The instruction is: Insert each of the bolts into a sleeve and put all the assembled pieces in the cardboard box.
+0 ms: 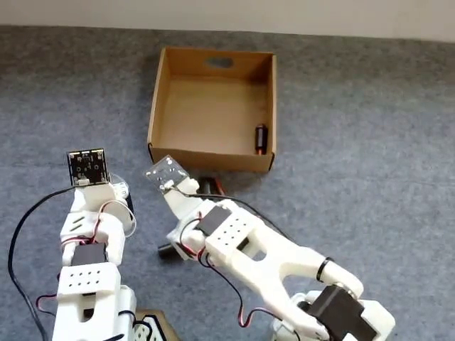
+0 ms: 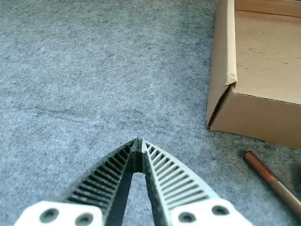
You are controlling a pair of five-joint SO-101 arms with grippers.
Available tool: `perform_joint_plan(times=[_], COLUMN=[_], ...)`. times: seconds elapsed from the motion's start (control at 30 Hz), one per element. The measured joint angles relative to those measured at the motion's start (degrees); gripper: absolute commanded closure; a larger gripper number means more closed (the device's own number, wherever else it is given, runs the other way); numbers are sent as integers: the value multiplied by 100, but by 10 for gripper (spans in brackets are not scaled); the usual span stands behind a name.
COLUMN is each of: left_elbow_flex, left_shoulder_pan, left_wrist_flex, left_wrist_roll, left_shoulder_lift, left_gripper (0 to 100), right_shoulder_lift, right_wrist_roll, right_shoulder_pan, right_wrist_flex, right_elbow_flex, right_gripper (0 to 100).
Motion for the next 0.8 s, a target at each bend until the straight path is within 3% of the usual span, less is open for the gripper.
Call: perform_joint_plan(times=[0.23, 0.4, 0.8], left_elbow_flex=[0, 0, 0], left_shoulder_pan=[0, 0, 0], left_wrist_flex=[0, 0, 0], left_wrist_roll=[0, 0, 0], left_shoulder_lift=[0, 0, 0], left_gripper=[986, 986, 986], right_shoulder_lift=[0, 0, 0], right_wrist_roll=[0, 0, -53], right_shoulder_pan=[26, 26, 26], right_wrist_flex=[0, 44, 26], right_elbow_flex=[18, 18, 18], right_gripper=[884, 821, 843])
